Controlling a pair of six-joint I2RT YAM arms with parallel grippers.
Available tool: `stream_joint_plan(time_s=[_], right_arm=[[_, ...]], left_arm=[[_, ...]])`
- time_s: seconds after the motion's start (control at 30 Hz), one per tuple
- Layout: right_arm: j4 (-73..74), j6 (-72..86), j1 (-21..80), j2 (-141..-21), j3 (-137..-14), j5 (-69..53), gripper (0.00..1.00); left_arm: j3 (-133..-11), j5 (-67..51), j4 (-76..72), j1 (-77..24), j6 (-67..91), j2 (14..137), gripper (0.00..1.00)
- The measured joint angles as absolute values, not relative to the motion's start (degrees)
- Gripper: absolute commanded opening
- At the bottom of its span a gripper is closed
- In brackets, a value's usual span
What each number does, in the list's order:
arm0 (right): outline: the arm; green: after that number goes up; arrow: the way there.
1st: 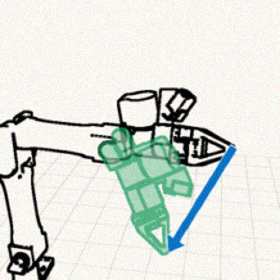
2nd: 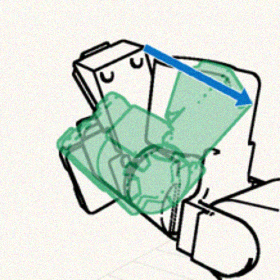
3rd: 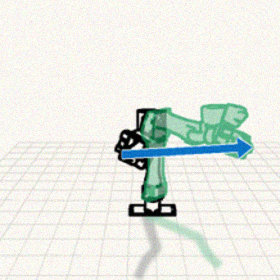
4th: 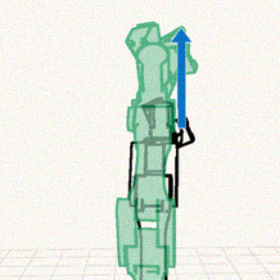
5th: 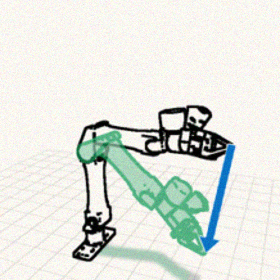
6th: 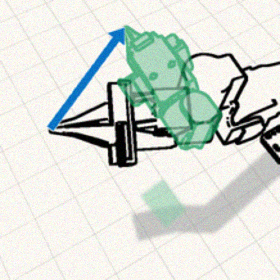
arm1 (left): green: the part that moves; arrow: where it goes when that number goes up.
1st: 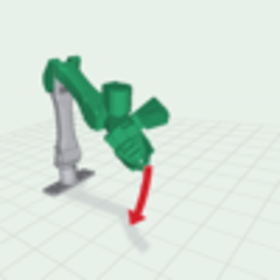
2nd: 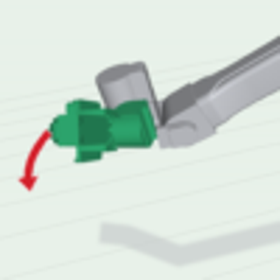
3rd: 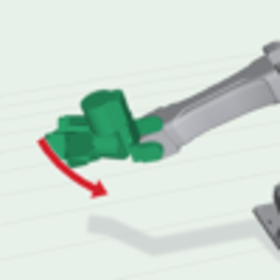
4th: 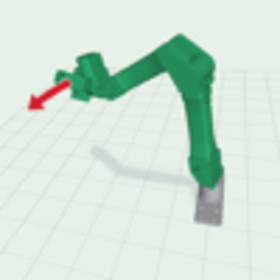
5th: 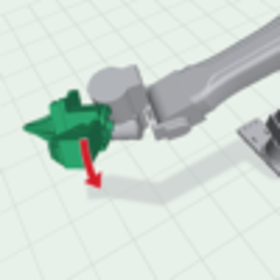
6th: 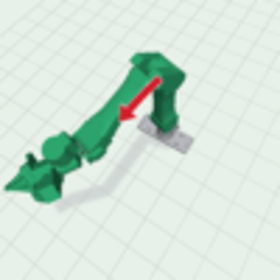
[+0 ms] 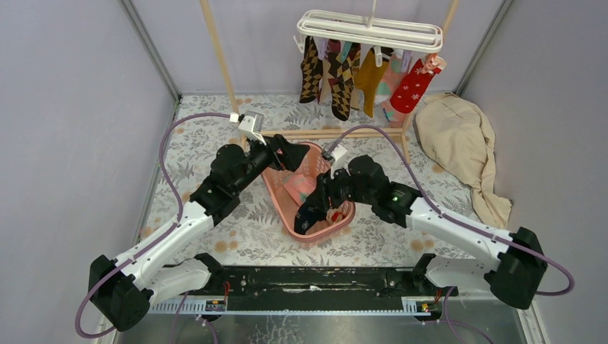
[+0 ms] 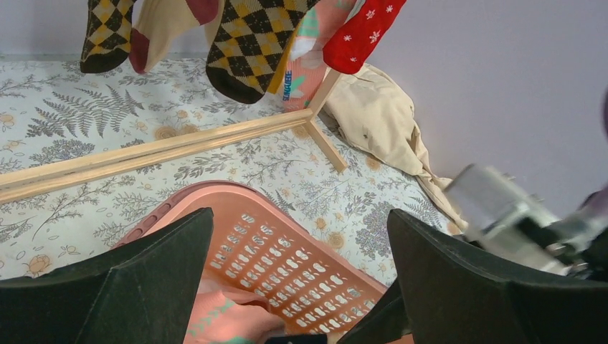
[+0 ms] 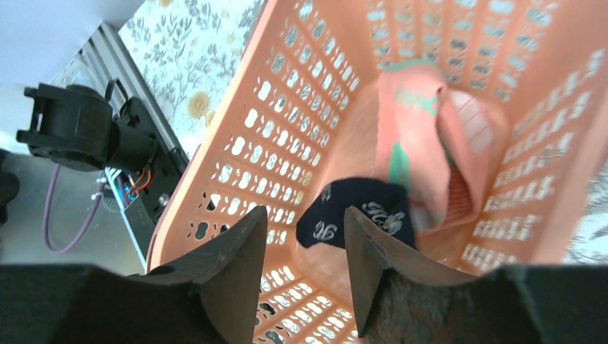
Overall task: Remove the socks clipped to the hanger
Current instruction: Place the sock in the bin, then remove the sock from the hanger.
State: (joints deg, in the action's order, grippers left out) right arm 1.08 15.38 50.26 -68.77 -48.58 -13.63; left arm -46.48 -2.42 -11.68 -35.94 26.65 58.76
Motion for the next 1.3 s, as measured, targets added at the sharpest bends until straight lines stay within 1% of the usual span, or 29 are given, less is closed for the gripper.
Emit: stream_joint_plan(time_s=[0.2,0.33,0.5,0.57,0.6,0.63,0.73,0.97,1.13,1.3], right_arm=[[3.53,14.52,50.33,-61.84,-48.69,-4.89,0.56],[4.27,13.89,50.3,-58.5,-48.69,1.61,0.62],[4.34,13.1,48.14,-56.1,-48.66,6.42,0.62],[3.77,13.47,44.58,-56.05,-48.51,5.48,0.62],[2.81,14.2,40.12,-56.1,-47.88,4.84,0.62],[2.74,14.2,39.88,-56.1,-47.83,4.82,0.62],[0.43,15.94,32.93,-56.45,-45.78,2.94,0.62],[-9.65,23.99,16.84,-58.7,-35.35,-6.85,0.62],[-16.56,30.11,8.29,-60.29,-28.97,-12.23,0.62],[-25.04,37.63,-2.13,-61.65,-25.06,-15.73,0.62]], left_arm=[[-46.17,-1.87,-11.57,-35.94,26.68,58.76,0.99],[-45.69,-1.56,-11.38,-35.94,26.7,58.81,0.99],[-44.51,-0.38,-10.7,-35.94,27.07,58.83,0.99],[-44.12,0.08,-10.52,-35.94,27.2,58.83,0.99],[-43.94,0.23,-10.46,-35.94,27.29,58.83,0.99],[-43.83,0.34,-10.37,-35.94,27.35,58.83,0.99],[-43.59,0.51,-10.28,-35.94,27.49,58.85,0.99],[-42.7,0.51,-10.26,-35.88,27.55,59.94,0.99],[-41.6,0.45,-10.17,-35.88,27.92,60.25,0.99],[-41.01,0.43,-10.2,-35.83,28.45,60.23,0.99]])
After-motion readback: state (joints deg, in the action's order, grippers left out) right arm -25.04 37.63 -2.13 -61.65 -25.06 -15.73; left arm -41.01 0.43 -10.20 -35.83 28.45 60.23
